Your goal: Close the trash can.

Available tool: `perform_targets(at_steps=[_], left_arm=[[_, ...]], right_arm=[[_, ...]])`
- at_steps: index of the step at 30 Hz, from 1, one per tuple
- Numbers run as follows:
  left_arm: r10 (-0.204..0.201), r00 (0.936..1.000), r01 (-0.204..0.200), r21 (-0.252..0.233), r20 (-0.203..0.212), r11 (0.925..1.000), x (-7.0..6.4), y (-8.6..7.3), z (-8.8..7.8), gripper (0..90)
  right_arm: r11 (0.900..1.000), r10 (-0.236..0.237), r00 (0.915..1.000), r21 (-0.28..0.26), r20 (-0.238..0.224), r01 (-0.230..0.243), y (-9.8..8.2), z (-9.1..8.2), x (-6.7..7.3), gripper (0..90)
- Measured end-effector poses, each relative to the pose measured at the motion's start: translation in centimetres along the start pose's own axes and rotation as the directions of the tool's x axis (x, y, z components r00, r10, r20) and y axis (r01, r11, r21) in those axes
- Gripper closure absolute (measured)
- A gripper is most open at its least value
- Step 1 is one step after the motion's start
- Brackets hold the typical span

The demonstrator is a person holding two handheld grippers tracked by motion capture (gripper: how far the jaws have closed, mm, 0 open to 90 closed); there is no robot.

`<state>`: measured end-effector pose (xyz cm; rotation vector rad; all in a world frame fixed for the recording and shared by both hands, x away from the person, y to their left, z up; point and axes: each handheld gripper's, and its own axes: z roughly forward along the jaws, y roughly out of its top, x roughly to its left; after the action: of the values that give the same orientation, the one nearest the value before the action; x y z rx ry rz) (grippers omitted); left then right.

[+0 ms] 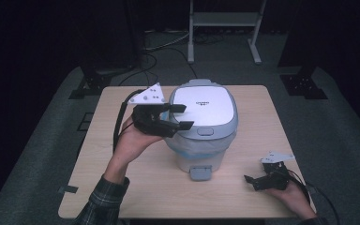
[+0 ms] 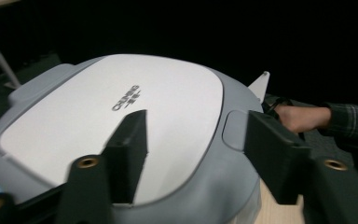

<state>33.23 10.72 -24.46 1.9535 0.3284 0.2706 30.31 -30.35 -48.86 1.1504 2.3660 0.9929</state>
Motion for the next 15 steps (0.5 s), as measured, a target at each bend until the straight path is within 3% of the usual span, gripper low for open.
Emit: perform_targets(at_steps=[8,15], left_arm=[[-0.032,0.9957,0.033,0.01,-0.087,0.9994,-0.4,-2.0,-2.3,17.0],[-0.069,0.9845,0.071,0.009,-0.162,0.9974,-0.7,-5.0,-3.7,5.2]], right_arm=[[1.0,0.0,1.0,0.0,0.0,0.0,0.0,0.0,0.0,0.0],[1.0,0.0,1.0,0.0,0.0,0.0,0.0,0.0,0.0,0.0]])
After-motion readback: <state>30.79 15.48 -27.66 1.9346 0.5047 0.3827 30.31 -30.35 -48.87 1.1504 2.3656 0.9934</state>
